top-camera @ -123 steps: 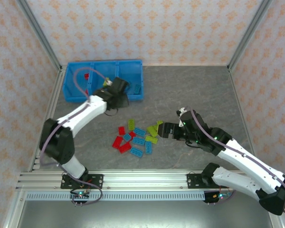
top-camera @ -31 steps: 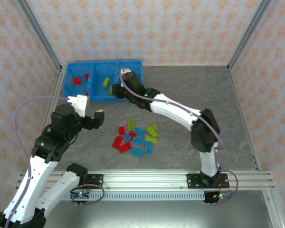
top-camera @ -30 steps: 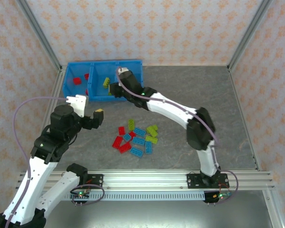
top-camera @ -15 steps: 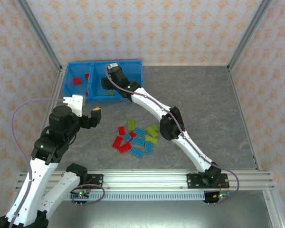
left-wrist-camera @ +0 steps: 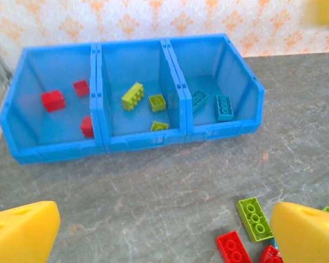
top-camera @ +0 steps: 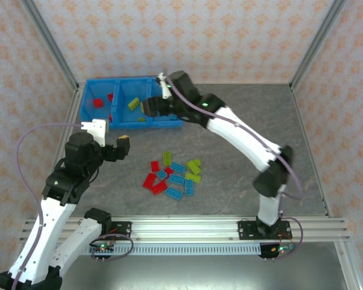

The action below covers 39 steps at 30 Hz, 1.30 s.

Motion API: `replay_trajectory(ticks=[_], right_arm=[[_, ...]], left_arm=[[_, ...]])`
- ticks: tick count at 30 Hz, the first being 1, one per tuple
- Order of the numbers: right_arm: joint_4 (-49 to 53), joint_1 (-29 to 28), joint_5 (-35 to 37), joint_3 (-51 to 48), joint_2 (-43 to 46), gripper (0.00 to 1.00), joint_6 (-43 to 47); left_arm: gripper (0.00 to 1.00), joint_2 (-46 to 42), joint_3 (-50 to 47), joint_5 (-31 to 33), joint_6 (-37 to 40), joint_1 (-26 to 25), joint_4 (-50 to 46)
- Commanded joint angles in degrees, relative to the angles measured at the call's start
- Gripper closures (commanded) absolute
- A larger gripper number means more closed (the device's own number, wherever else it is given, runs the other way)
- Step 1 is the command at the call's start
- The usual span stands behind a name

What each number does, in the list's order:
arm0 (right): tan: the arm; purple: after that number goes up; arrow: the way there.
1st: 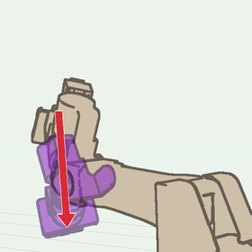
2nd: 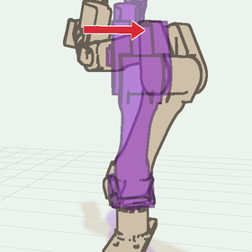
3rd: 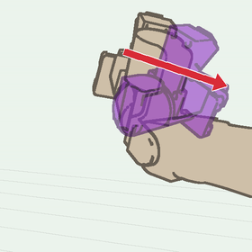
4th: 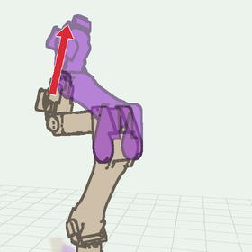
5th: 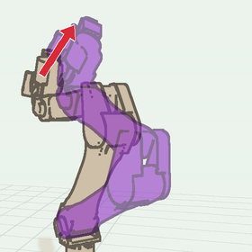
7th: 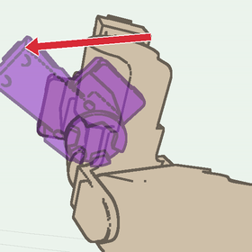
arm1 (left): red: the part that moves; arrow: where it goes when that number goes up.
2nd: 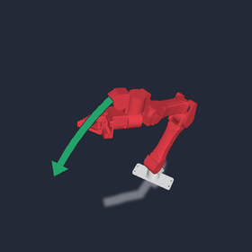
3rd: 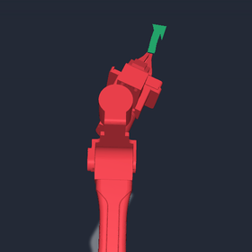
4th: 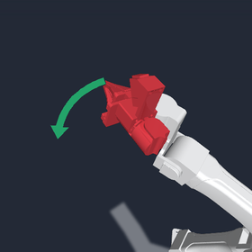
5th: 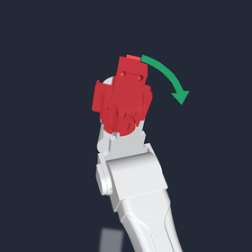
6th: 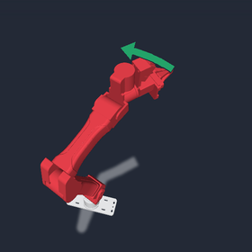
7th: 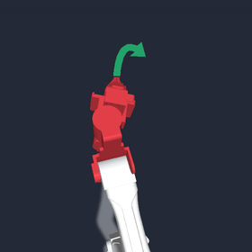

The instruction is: Sort the legos into containers by color

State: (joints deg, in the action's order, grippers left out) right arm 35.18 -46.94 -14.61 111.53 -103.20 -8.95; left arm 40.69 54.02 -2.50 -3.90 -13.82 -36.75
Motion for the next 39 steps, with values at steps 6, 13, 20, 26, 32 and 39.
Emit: replay_trajectory(ticks=[6,13,20,26,32,39], right_arm=[[6.9,0.0,1.3,-30.1,28.7,0.11,-5.6],[3.5,-0.1,-0.3,-53.0,45.5,0.06,-13.9],[2.7,-0.1,2.4,-61.8,52.1,0.06,-20.7],[2.9,-0.1,4.7,-61.7,52.3,0.05,-21.2],[4.1,-0.1,5.8,-60.7,51.6,0.05,-20.7],[4.0,-0.1,4.7,-60.2,50.3,0.05,-21.1]], left_arm=[[0.01,14.6,4.5,-3.5,-23.3,-1.8,-0.8],[0.11,33.1,9.9,3.1,-31.1,-12.5,0.3],[0.25,48.9,12.5,1.5,-33.3,-16.5,4.8],[0.31,60.6,16.3,0.7,-32.8,-18.2,4.3],[0.44,66.0,16.0,-1.8,-32.9,-18.2,6.6],[0.63,67.8,16.2,-2.4,-32.4,-18.3,6.0]])
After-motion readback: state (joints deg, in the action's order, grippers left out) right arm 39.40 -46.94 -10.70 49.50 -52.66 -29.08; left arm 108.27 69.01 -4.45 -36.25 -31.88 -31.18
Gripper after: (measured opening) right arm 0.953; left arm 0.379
